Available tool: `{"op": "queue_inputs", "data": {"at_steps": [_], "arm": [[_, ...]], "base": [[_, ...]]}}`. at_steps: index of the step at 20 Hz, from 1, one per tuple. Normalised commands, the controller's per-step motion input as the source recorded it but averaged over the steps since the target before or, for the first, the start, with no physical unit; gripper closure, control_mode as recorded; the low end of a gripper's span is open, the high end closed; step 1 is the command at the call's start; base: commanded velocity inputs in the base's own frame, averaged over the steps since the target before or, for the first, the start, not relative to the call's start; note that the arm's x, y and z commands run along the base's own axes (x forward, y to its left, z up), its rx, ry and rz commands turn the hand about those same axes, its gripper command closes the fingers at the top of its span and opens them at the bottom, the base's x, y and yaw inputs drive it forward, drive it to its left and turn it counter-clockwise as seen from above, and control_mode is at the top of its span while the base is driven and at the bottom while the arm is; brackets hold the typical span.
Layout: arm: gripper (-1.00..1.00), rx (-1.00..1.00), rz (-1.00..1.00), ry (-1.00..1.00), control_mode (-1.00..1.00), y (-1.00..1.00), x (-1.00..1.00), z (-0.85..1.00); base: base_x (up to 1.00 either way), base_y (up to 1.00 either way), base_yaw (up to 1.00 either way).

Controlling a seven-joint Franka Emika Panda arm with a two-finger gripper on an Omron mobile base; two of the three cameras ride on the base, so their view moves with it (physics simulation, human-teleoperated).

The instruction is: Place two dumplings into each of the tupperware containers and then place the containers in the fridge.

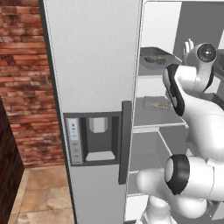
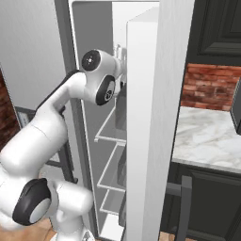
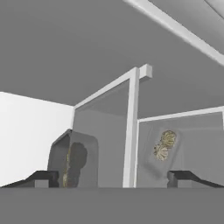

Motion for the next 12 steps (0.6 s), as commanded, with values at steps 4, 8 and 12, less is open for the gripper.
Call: {"op": "queue_inputs", "data": {"at_steps": [4,8,12], "arm": [[-1.00,-0.06,0.00,0.00,-1.00,0.05,-1.00,0.06],[-1.00,-0.09,0.00,0.00,-1.00,0.16,-1.00,0.04],[-1.00,-0.08,0.00,0.03,-1.00,0.24,-1.00,0.00]], "base": [[0.00,0.00,0.00],[0.00,0.00,0.00],[0.00,0.00,0.00]]}}
